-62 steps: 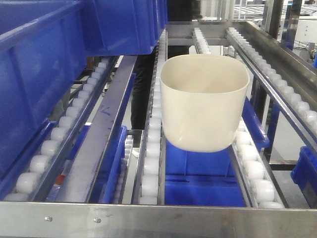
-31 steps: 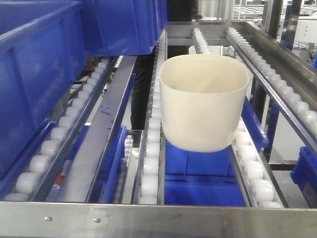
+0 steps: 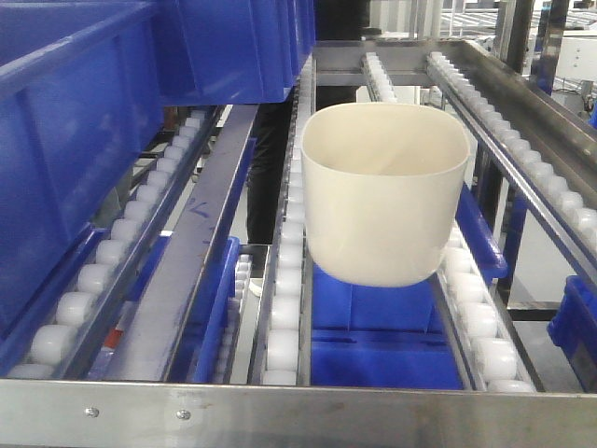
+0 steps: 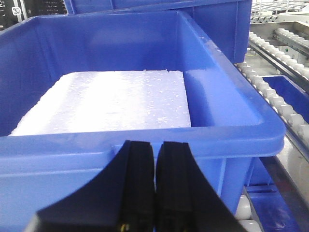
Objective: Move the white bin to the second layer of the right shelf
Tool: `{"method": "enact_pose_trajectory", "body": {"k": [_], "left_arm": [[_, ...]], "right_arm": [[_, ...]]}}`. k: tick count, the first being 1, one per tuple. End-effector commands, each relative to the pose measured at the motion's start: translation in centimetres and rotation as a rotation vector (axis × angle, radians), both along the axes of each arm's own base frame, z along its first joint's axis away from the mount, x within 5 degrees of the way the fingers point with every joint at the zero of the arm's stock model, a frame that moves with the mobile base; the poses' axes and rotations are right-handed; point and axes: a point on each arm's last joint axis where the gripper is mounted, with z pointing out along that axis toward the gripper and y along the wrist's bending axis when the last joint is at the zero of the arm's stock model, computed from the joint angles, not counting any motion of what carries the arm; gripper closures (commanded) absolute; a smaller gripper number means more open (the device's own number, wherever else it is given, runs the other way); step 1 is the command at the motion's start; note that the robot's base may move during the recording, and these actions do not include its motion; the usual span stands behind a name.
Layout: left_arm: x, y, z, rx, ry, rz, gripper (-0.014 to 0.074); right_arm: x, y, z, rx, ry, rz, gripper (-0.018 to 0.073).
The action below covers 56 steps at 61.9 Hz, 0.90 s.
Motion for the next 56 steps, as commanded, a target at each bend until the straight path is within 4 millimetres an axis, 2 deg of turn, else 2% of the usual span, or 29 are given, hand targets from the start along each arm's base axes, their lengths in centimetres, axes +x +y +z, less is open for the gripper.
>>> {"method": "enact_pose_trajectory", "body": {"k": [1, 17, 24, 34, 56], "left_arm": [[0.0, 0.0, -0.4, -0.017, -0.060, 0.003, 0.0512], [0.0, 0.0, -0.4, -0.017, -0.060, 0.003, 0.0512], [0.0, 0.0, -0.4, -0.017, -0.060, 0.003, 0.0512], [0.0, 0.0, -0.4, -0.017, -0.060, 0.003, 0.0512], [0.0, 0.0, -0.4, -0.017, -0.060, 0.003, 0.0512]], "right_arm": [[0.0, -0.1, 1.7, 0.006, -0.120, -0.008, 0.0510], [0.0, -0.1, 1.6, 0.005, -0.119, -0.009, 0.0510], [-0.6, -0.4, 1.2, -0.009, -0.138, -0.029, 0.0510], [-1.3, -0.9, -0.9, -0.026, -0.130, -0.088, 0.0510], [-2.9, -1.5, -7.0, -0.053, -0.132, -0.153, 0.0510]]}}
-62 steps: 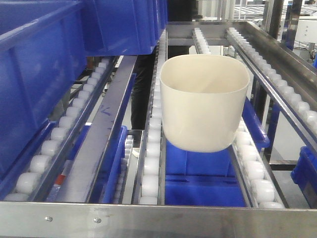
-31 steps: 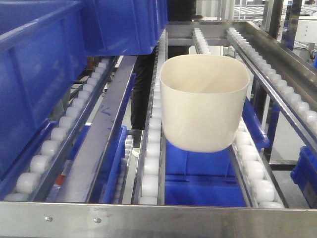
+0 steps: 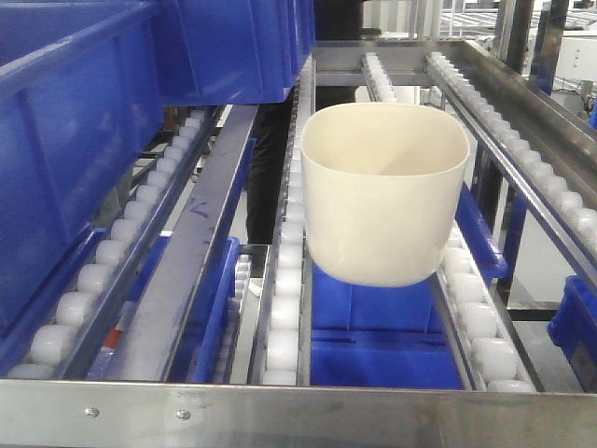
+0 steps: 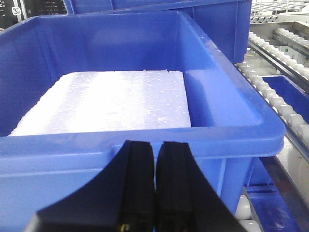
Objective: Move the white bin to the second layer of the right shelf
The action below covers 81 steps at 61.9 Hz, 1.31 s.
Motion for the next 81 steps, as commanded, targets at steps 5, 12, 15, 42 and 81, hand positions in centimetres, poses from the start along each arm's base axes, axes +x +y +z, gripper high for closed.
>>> {"method": "enact_pose_trajectory", "body": {"k": [5, 12, 15, 42, 81], "left_arm": [[0.0, 0.0, -0.4, -0.017, -0.060, 0.003, 0.0512], [0.0, 0.0, -0.4, -0.017, -0.060, 0.003, 0.0512], [0.0, 0.0, -0.4, -0.017, -0.060, 0.003, 0.0512], [0.0, 0.0, -0.4, -0.017, -0.060, 0.003, 0.0512], [0.0, 0.0, -0.4, -0.017, -0.060, 0.003, 0.0512]], "right_arm": [[-0.2, -0.1, -0.2, -0.025, -0.145, -0.005, 0.0510], [-0.3, 0.0, -1.4, -0.024, -0.184, -0.004, 0.0510], [-0.3, 0.0, -1.9, -0.023, -0.196, -0.003, 0.0510], [-0.3, 0.0, -2.6, -0.048, -0.208, -0.003, 0.0510], [-0.3, 0.0, -2.6, -0.047, -0.206, -0.003, 0.0510]]}}
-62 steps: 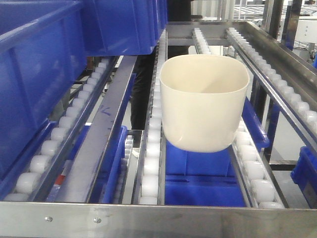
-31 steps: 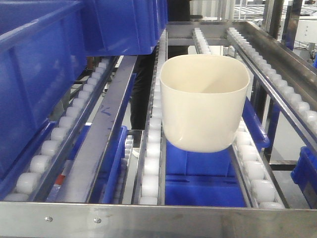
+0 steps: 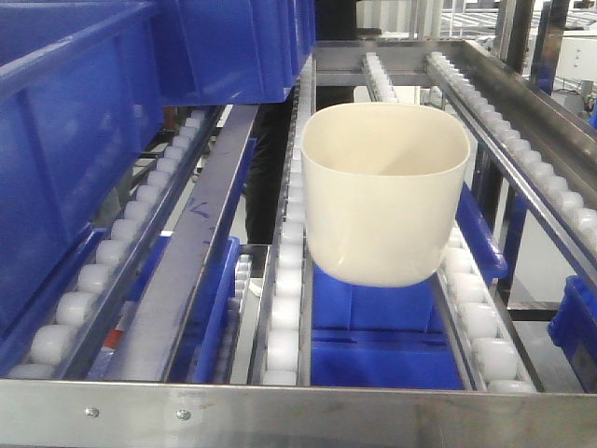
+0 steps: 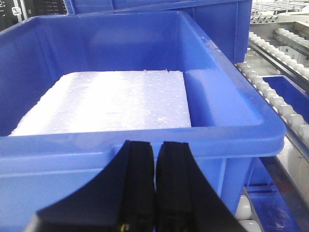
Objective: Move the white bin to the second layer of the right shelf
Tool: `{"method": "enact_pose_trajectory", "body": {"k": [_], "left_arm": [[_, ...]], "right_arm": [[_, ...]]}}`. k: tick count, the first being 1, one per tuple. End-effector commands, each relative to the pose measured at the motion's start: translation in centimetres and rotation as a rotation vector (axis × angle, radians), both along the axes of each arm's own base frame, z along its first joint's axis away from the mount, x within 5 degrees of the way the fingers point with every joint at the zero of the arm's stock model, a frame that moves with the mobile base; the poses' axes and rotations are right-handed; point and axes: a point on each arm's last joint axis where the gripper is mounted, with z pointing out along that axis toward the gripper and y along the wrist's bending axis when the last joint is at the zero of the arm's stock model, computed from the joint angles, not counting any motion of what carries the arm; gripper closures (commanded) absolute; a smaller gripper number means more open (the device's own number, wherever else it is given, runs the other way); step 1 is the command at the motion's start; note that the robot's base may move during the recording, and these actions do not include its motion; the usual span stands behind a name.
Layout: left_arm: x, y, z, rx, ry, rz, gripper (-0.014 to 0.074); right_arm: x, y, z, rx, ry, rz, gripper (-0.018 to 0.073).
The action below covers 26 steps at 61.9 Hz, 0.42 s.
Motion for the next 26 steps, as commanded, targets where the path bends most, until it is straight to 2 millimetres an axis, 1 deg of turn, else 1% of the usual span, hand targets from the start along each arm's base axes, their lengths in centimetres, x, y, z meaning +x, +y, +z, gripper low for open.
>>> {"method": "enact_pose_trajectory", "body": {"k": [1, 26], "left_arm": [[0.03, 0.03, -0.39, -0.017, -0.060, 0.003, 0.0512], [0.03, 0.03, -0.39, -0.017, -0.060, 0.003, 0.0512]], "right_arm": [[-0.23, 0.00, 1.51, -0.018, -0.131, -0.001, 0.0510], [-0.23, 0.00, 1.51, -0.018, -0.131, -0.001, 0.0510]]}}
